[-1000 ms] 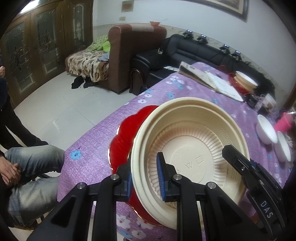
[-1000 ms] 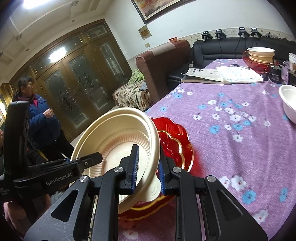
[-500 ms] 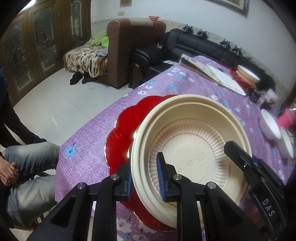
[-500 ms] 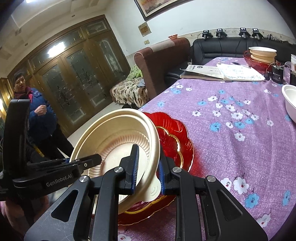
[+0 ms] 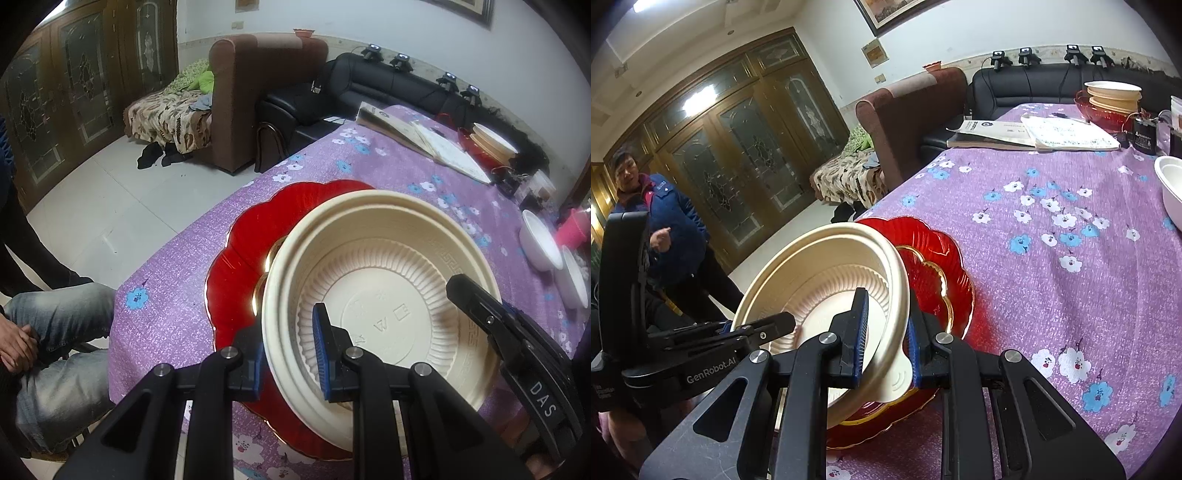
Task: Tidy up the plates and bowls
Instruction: 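Lower the cream bowl onto the red plate and open the right gripper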
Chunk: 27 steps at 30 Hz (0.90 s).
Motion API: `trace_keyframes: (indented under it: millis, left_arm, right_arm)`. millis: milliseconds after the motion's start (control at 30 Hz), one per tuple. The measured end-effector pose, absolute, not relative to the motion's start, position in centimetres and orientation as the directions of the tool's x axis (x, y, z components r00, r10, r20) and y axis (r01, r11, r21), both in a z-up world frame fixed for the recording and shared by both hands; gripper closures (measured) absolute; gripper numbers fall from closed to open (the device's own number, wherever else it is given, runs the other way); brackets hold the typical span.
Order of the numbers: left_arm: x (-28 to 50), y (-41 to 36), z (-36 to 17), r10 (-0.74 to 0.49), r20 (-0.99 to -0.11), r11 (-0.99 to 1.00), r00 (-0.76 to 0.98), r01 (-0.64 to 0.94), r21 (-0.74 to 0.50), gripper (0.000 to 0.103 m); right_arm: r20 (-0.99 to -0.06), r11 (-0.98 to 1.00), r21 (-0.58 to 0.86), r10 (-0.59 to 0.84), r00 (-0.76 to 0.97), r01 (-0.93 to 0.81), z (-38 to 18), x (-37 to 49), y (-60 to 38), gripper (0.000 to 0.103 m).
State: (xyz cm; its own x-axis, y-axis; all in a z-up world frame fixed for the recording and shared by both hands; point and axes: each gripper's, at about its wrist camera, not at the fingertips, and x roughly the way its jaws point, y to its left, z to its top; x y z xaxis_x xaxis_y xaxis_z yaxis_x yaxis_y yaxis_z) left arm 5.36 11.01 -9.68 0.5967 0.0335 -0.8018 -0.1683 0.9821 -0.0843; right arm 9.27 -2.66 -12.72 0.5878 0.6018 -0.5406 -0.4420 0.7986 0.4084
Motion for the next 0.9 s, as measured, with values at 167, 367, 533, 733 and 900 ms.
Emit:
trace_keyframes:
  millis: [167, 367, 533, 733, 900]
  left_arm:
    - [5.36, 11.17, -9.66, 0.042, -0.800, 0.981, 0.599, -0.177, -0.081, 0.083]
    - [5.37, 11.23, -9.67, 0.047, -0.799, 0.981, 0.599, -0.177, -0.075, 0.083]
    - [5.43, 11.43, -9.70, 0.053, -0.799, 0.980, 0.599, -0.184, -0.073, 0.081]
    - [5.42, 11.73, -9.68, 0.050, -0.797, 0.981, 0.602, -0.181, -0.075, 0.080]
    - [5.27, 11.88, -9.24, 0.071, -0.781, 0.980, 0.621, -0.189, -0.061, 0.080]
  right_arm:
    - [-0.554, 0.803, 0.418, 0.595, 0.582, -0.424, -13.08, 9.67, -2.87, 0.084]
    - [-0.558, 0.803, 0.425, 0.596, 0.577, -0.419, -13.22, 9.86, -2.89, 0.084]
    - [-0.560, 0.802, 0.428, 0.597, 0.574, -0.417, -13.41, 9.94, -3.04, 0.084]
    - [-0.562, 0.803, 0.427, 0.596, 0.574, -0.416, -13.49, 9.89, -3.10, 0.084]
    - [-0.564, 0.809, 0.428, 0.587, 0.581, -0.402, -13.66, 9.80, -3.30, 0.083]
